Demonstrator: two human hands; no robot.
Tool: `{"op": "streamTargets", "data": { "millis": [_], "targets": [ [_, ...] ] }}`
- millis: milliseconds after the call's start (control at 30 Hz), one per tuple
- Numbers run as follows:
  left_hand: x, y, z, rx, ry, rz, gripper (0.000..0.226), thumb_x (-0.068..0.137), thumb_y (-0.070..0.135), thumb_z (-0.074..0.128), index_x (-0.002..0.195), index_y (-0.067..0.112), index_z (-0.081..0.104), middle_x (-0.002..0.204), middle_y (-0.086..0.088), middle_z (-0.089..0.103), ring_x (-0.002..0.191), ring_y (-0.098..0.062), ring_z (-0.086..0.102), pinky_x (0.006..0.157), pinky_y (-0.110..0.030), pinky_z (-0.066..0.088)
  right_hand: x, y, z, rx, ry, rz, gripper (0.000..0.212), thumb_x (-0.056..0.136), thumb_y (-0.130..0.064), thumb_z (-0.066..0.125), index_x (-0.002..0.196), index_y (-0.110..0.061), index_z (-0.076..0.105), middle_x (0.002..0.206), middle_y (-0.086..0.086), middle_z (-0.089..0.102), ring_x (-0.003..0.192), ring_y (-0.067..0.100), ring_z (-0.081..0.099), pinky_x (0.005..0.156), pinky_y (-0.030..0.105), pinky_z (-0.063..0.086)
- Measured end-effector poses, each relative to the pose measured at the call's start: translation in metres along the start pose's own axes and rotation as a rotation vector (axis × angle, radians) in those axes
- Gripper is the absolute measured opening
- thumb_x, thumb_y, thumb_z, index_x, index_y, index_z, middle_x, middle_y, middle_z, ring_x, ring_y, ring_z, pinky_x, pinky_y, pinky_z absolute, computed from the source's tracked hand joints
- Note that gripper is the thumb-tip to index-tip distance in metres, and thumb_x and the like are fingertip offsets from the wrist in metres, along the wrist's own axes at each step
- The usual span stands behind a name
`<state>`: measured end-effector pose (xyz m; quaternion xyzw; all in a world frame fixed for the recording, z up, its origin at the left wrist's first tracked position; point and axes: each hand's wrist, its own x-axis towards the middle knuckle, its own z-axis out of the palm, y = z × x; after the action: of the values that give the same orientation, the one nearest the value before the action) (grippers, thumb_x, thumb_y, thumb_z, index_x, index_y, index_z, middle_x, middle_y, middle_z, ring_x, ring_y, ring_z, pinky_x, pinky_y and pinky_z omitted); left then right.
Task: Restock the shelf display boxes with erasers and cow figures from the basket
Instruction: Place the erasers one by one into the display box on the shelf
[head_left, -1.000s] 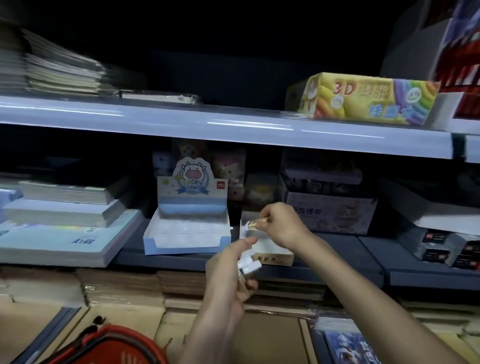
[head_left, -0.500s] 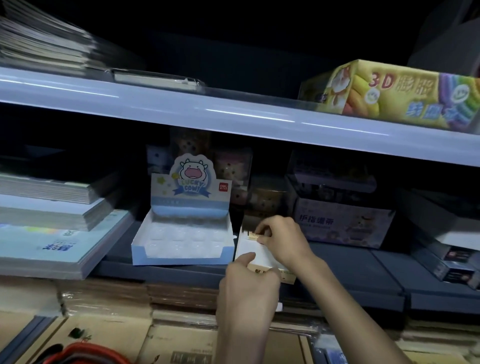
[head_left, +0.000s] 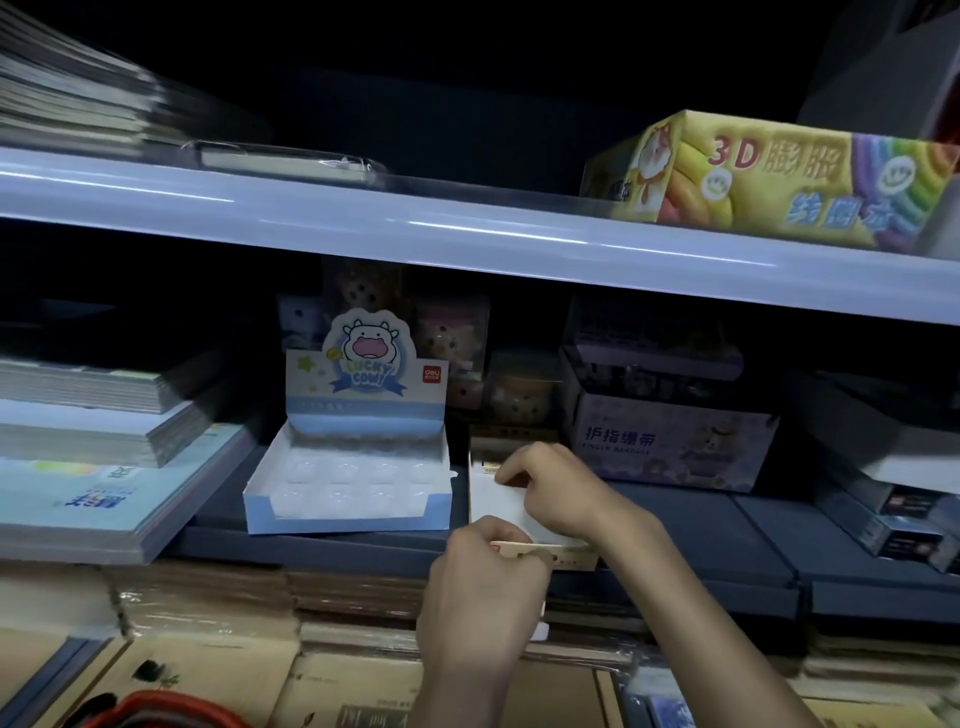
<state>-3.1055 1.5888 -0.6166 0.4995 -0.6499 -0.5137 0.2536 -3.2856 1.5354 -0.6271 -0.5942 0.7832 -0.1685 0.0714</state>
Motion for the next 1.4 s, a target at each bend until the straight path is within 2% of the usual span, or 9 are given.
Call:
{"op": "streamTargets", "data": {
  "millis": [267, 367, 467, 633, 767, 933, 1000, 1167, 1400],
  "targets": [
    [0.0, -0.003, -0.002, -0.108, -0.025, -0.004, 0.027, 0.067, 0.034, 0.06, 0.09, 0.037, 0.073, 0.069, 0.009, 0.074, 0.069, -0.011, 0.073, 0.075, -0.039, 0.062, -0.006, -0.004, 0.002, 0.131, 0.017, 0.007, 0.065, 0.08, 0.012, 0.038, 0.122, -0.022, 0.072, 0.136, 0.003, 0.063, 0.132, 0.016, 0.054, 0.11, 0.036, 0.047],
    [-0.005, 0.002, -0.008, -0.341, 0.002, -0.002, 0.025, 0.084, 0.024, 0.059, 0.102, 0.032, 0.075, 0.071, 0.002, 0.074, 0.06, -0.01, 0.07, 0.061, -0.034, 0.061, -0.019, -0.003, -0.016, 0.18, 0.079, 0.005, 0.057, 0.088, 0.01, 0.041, 0.113, -0.027, 0.076, 0.125, -0.003, 0.069, 0.122, 0.01, 0.06, 0.105, 0.032, 0.05],
    [-0.009, 0.009, -0.016, -0.662, 0.055, -0.084, 0.023, 0.098, 0.016, 0.054, 0.1, 0.017, 0.077, 0.078, -0.008, 0.066, 0.045, -0.012, 0.058, 0.04, -0.024, 0.04, -0.04, -0.016, -0.047, 0.335, 0.075, -0.009, 0.041, 0.096, 0.003, 0.05, 0.106, -0.024, 0.079, 0.1, -0.008, 0.077, 0.097, 0.005, 0.069, 0.089, 0.029, 0.058],
    [-0.007, 0.009, -0.018, -0.891, 0.146, -0.129, 0.044, 0.105, 0.033, 0.035, 0.099, 0.017, 0.075, 0.081, -0.014, 0.066, 0.038, -0.012, 0.048, 0.036, -0.023, 0.031, -0.083, -0.057, -0.084, 0.559, -0.175, -0.046, 0.017, 0.1, -0.024, 0.066, 0.103, -0.011, 0.077, 0.086, 0.01, 0.076, 0.07, 0.017, 0.068, 0.064, 0.027, 0.056],
    [-0.002, 0.006, -0.014, -0.823, 0.257, -0.056, 0.049, 0.107, 0.034, 0.028, 0.097, 0.017, 0.072, 0.082, -0.013, 0.073, 0.055, -0.021, 0.058, 0.042, -0.029, 0.037, -0.101, -0.079, -0.075, 0.567, -0.262, -0.072, 0.024, 0.093, -0.033, 0.074, 0.1, -0.011, 0.077, 0.079, 0.016, 0.07, 0.069, 0.021, 0.063, 0.06, 0.032, 0.053],
    [-0.004, 0.007, -0.012, -0.58, 0.374, 0.107, 0.038, 0.104, 0.027, 0.029, 0.089, 0.026, 0.064, 0.086, -0.002, 0.072, 0.082, -0.027, 0.065, 0.072, -0.046, 0.052, -0.104, -0.079, -0.072, 0.714, -0.22, -0.023, 0.022, 0.084, -0.023, 0.084, 0.097, -0.006, 0.079, 0.075, 0.007, 0.07, 0.072, 0.016, 0.063, 0.063, 0.028, 0.053],
    [-0.007, 0.008, -0.012, -0.583, 0.349, 0.105, 0.039, 0.104, 0.031, 0.03, 0.089, 0.028, 0.066, 0.086, -0.004, 0.073, 0.074, -0.024, 0.063, 0.068, -0.046, 0.052, -0.103, -0.077, -0.071, 0.745, -0.217, 0.004, 0.019, 0.081, -0.015, 0.085, 0.097, -0.006, 0.08, 0.084, 0.016, 0.075, 0.076, 0.015, 0.065, 0.072, 0.029, 0.054],
    [-0.009, 0.008, -0.014, -0.785, 0.24, -0.09, 0.041, 0.105, 0.043, 0.041, 0.092, 0.018, 0.07, 0.068, -0.003, 0.07, 0.046, -0.014, 0.055, 0.039, -0.025, 0.034, -0.096, -0.071, -0.072, 0.879, -0.134, 0.102, 0.024, 0.081, 0.009, 0.077, 0.104, 0.0, 0.076, 0.09, 0.012, 0.079, 0.078, 0.016, 0.072, 0.062, 0.02, 0.056],
    [-0.01, 0.005, -0.011, -0.666, 0.147, -0.088, 0.02, 0.094, 0.02, 0.057, 0.09, 0.024, 0.076, 0.08, -0.004, 0.065, 0.063, -0.02, 0.055, 0.045, -0.027, 0.036, -0.079, -0.041, -0.075, 0.931, 0.05, 0.214, 0.012, 0.09, 0.004, 0.071, 0.098, -0.004, 0.074, 0.092, 0.018, 0.078, 0.082, 0.024, 0.078, 0.076, 0.03, 0.064]
  ]
}}
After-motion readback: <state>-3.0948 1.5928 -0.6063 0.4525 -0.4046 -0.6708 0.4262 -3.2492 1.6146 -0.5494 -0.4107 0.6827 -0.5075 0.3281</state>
